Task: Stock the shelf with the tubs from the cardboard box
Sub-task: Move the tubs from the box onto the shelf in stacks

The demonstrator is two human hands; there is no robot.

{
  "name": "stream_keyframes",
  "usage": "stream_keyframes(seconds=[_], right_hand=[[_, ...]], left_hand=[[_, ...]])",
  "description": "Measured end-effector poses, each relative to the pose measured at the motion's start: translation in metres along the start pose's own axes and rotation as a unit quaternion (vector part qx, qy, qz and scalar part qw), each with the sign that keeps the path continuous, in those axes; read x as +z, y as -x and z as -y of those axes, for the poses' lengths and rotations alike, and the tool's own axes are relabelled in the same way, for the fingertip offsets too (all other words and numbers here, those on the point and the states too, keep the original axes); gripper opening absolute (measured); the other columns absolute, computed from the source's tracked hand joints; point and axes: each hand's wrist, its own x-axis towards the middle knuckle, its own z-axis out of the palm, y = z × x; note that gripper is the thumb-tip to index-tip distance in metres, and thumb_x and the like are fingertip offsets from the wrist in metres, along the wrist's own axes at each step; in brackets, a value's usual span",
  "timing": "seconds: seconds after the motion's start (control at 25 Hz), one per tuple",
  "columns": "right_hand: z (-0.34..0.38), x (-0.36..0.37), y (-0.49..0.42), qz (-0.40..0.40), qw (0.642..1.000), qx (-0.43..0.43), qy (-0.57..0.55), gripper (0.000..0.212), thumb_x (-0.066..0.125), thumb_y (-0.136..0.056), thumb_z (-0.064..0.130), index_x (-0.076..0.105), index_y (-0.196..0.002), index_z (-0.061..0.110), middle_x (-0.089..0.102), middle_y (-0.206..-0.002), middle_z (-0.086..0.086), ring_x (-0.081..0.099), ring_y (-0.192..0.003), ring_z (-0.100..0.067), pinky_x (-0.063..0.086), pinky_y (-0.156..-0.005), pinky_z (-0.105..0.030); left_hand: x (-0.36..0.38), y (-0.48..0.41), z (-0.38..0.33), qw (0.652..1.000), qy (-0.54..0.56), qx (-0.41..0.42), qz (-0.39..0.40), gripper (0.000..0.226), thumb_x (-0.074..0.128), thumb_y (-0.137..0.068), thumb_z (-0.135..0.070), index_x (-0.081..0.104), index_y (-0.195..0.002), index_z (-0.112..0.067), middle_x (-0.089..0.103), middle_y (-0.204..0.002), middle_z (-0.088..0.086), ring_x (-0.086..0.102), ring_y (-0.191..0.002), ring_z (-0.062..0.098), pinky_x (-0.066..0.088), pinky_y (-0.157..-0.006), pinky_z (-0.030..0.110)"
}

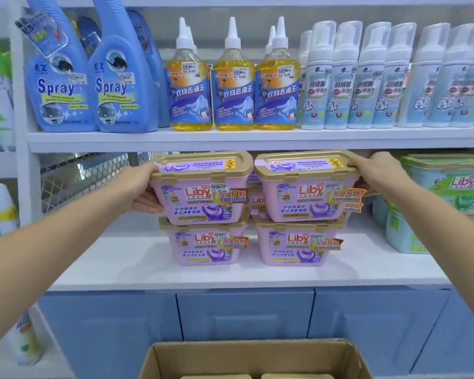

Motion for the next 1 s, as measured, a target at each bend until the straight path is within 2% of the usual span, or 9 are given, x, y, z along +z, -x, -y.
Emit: stream_keyframes(seconds=[0.12, 0.36, 0.44, 0.56, 0.64, 0.72, 0.84, 0.92, 1.0], right_hand=[[-0.01, 0.008, -0.01, 0.011, 1.0, 0.018, 0.011, 0.048, 0.055, -0.081, 0.047, 0.061, -0.09, 0.001, 0.067, -0.099, -0.026, 0.068, -0.084, -0.041, 0.057, -0.078, -0.05], [-0.007, 0.01, -0.017, 0.05, 0.998, 0.046, 0.005, 0.04, 0.05, -0.085, 0.038, 0.057, -0.083, -0.002, 0.068, -0.097, -0.029, 0.068, -0.082, -0.042, 0.058, -0.072, -0.045], [-0.014, 0.01, -0.019, 0.044, 0.998, 0.04, 0.005, 0.061, 0.044, -0.08, 0.055, 0.059, -0.091, -0.003, 0.067, -0.099, -0.028, 0.068, -0.082, -0.041, 0.057, -0.078, -0.048], [-0.038, 0.009, -0.023, 0.028, 0.999, -0.006, -0.017, 0.107, 0.024, -0.055, 0.094, 0.064, -0.093, 0.002, 0.068, -0.095, -0.024, 0.066, -0.085, -0.04, 0.053, -0.088, -0.051], [-0.051, 0.008, -0.011, 0.021, 0.996, -0.025, -0.078, 0.092, 0.025, -0.06, 0.091, 0.064, -0.084, 0.012, 0.069, -0.085, -0.02, 0.067, -0.077, -0.037, 0.054, -0.084, -0.049], [-0.069, 0.015, 0.008, 0.0, 0.993, -0.039, -0.116, 0.063, 0.029, -0.083, 0.071, 0.058, -0.086, 0.016, 0.067, -0.082, -0.017, 0.065, -0.069, -0.031, 0.053, -0.078, -0.045], [-0.116, 0.035, 0.025, -0.01, 0.995, -0.058, -0.082, 0.03, 0.037, -0.092, 0.042, 0.056, -0.086, 0.02, 0.07, -0.09, -0.019, 0.065, -0.075, -0.03, 0.049, -0.081, -0.046], [-0.144, 0.05, 0.032, 0.037, 0.997, -0.051, -0.046, 0.017, 0.047, -0.093, 0.025, 0.059, -0.094, 0.013, 0.07, -0.09, -0.017, 0.064, -0.079, -0.029, 0.049, -0.078, -0.033], [-0.16, 0.066, 0.037, 0.082, 0.995, -0.051, -0.015, 0.019, 0.057, -0.089, 0.018, 0.062, -0.102, 0.007, 0.07, -0.091, -0.011, 0.065, -0.088, -0.026, 0.046, -0.07, -0.014]], left_hand=[[0.01, -0.016, -0.004, 1.0, -0.023, -0.002, 0.001, 0.043, 0.048, -0.083, -0.036, 0.062, -0.077, 0.004, 0.064, -0.043, 0.018, 0.063, -0.036, 0.026, 0.054, -0.038, 0.031], [0.018, -0.032, -0.005, 0.998, -0.064, -0.012, -0.007, 0.051, 0.044, -0.084, -0.04, 0.061, -0.074, 0.007, 0.063, -0.043, 0.019, 0.063, -0.036, 0.027, 0.056, -0.043, 0.034], [0.017, -0.032, -0.004, 0.998, -0.058, -0.013, 0.002, 0.053, 0.042, -0.084, -0.043, 0.061, -0.074, 0.005, 0.064, -0.045, 0.018, 0.064, -0.038, 0.026, 0.056, -0.044, 0.034], [0.017, -0.031, 0.007, 1.0, -0.011, 0.0, -0.005, 0.067, 0.035, -0.084, -0.056, 0.062, -0.073, 0.004, 0.068, -0.052, 0.017, 0.066, -0.044, 0.026, 0.056, -0.045, 0.027], [0.018, -0.027, 0.026, 0.997, 0.06, 0.027, -0.034, 0.065, 0.033, -0.088, -0.055, 0.061, -0.075, 0.002, 0.067, -0.066, 0.017, 0.066, -0.058, 0.025, 0.054, -0.05, 0.027], [0.019, -0.023, 0.057, 0.983, 0.137, 0.061, -0.105, 0.052, 0.038, -0.091, -0.045, 0.061, -0.088, 0.002, 0.063, -0.077, 0.015, 0.061, -0.069, 0.025, 0.052, -0.063, 0.03], [0.032, -0.012, 0.117, 0.981, 0.073, 0.083, -0.159, 0.039, 0.05, -0.086, -0.039, 0.059, -0.101, -0.004, 0.064, -0.091, 0.015, 0.058, -0.087, 0.028, 0.046, -0.085, 0.04], [0.046, -0.004, 0.144, 0.994, -0.003, 0.054, -0.091, 0.063, 0.062, -0.072, -0.046, 0.054, -0.118, -0.004, 0.061, -0.105, 0.011, 0.057, -0.102, 0.028, 0.042, -0.09, 0.038], [0.061, -0.003, 0.157, 0.999, -0.032, 0.009, -0.008, 0.097, 0.067, -0.051, -0.056, 0.044, -0.132, -0.007, 0.058, -0.117, 0.007, 0.055, -0.112, 0.026, 0.042, -0.095, 0.037]])
